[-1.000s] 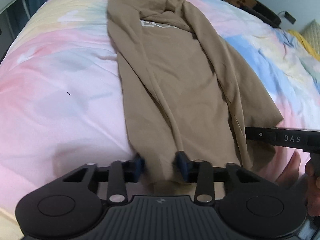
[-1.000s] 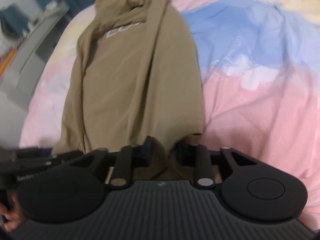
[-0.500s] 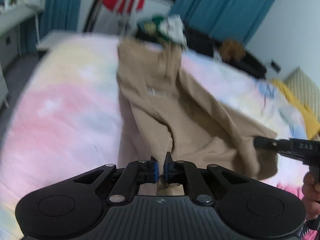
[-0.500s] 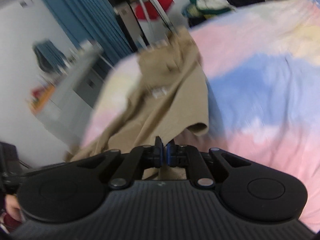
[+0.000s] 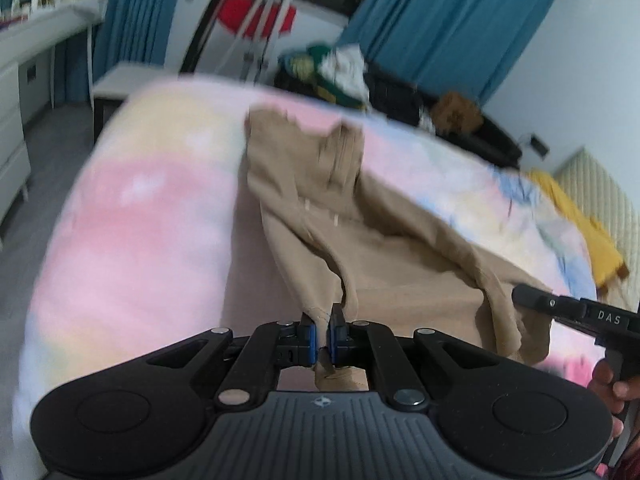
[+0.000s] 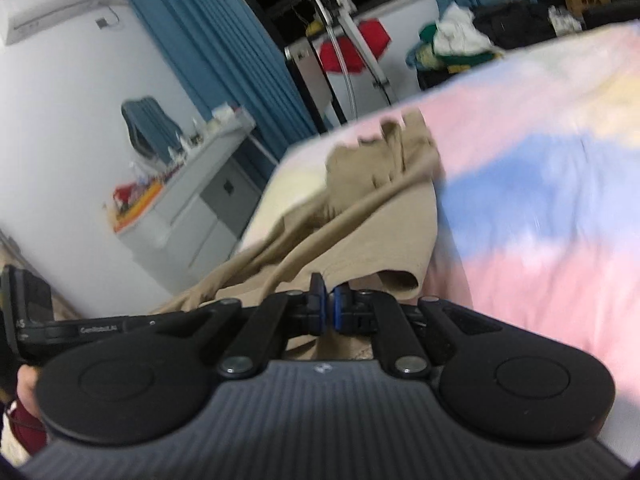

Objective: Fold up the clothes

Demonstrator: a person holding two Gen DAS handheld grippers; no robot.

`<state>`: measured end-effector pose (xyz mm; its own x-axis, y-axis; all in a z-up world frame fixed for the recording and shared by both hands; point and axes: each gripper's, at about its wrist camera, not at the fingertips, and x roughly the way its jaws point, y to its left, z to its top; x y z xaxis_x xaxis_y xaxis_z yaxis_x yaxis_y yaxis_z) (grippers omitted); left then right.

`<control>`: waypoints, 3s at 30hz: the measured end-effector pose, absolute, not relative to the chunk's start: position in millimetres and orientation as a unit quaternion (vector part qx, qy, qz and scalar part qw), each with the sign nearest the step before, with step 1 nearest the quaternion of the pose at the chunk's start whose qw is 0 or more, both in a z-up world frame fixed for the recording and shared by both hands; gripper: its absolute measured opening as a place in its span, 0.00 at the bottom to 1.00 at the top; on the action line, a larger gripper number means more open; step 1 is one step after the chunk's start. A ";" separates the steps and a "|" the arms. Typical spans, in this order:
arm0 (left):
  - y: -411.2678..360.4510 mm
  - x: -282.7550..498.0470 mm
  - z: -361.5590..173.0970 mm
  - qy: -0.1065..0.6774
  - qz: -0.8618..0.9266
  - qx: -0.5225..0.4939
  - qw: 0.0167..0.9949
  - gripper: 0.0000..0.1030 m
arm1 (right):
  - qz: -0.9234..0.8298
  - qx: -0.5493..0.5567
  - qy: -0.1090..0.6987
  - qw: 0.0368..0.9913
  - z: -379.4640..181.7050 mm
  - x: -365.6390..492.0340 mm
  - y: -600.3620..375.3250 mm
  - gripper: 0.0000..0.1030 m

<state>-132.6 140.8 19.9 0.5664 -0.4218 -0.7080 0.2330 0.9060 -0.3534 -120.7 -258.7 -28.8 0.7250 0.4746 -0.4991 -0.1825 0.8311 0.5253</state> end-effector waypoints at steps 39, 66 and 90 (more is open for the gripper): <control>61.2 164.6 -109.0 0.381 -0.068 0.020 0.922 0.09 | 0.066 0.159 0.335 0.926 -162.1 165.0 -228.3 0.10; 86.0 26.5 -43.7 0.421 -0.096 -0.160 0.888 0.98 | 0.091 0.243 0.288 0.922 -106.5 44.7 -240.7 0.83; 115.4 72.0 -110.2 0.492 -0.048 -0.320 0.808 0.21 | 0.109 0.420 0.377 0.818 -181.5 84.0 -250.4 0.15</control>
<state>72.0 115.4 -110.2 0.5119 -0.3920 -0.7644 -0.2376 0.7905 -0.5645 84.0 -250.4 -181.5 0.6917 0.4948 -0.5260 0.1391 0.6234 0.7694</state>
